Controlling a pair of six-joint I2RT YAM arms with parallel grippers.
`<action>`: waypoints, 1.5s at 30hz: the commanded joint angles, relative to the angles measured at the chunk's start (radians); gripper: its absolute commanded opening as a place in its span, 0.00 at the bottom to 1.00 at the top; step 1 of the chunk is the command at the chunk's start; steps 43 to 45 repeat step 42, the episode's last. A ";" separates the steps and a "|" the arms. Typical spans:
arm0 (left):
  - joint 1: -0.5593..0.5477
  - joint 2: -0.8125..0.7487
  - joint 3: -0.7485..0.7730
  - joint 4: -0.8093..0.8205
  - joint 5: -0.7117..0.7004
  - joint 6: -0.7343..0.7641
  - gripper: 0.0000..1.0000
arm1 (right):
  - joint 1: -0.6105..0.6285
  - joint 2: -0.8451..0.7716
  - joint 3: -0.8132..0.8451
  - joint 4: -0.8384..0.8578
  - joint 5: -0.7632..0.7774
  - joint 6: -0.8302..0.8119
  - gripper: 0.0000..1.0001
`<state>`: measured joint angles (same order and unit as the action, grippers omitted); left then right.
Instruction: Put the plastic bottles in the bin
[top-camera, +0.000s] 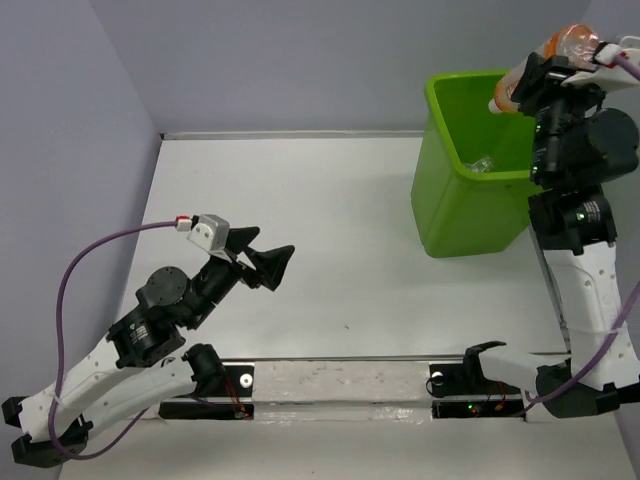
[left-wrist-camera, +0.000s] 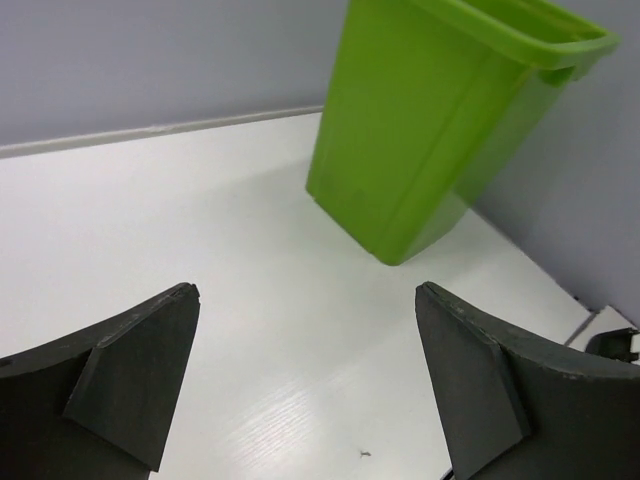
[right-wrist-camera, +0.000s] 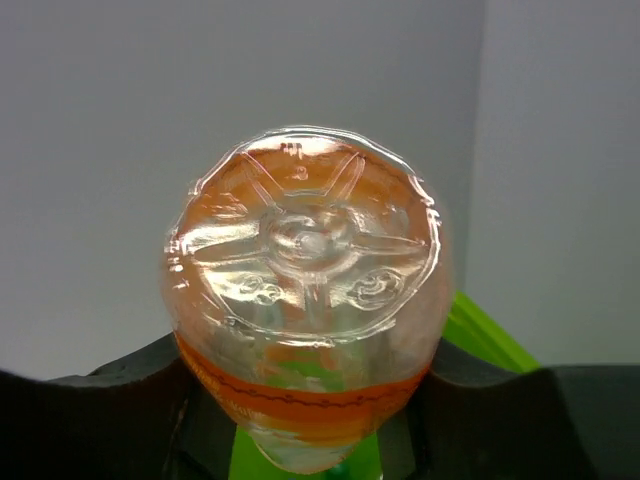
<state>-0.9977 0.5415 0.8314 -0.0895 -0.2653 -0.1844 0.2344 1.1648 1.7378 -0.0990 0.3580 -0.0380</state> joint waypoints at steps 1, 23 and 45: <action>-0.002 -0.100 -0.094 -0.033 -0.181 -0.004 0.99 | -0.015 0.044 -0.115 0.143 0.236 -0.244 0.53; 0.044 -0.104 -0.120 -0.019 -0.123 0.010 0.99 | -0.024 -0.322 -0.407 0.041 -0.985 0.613 1.00; 0.087 -0.038 -0.072 0.062 -0.161 0.005 0.99 | -0.024 -0.966 -1.074 0.012 -1.044 0.620 1.00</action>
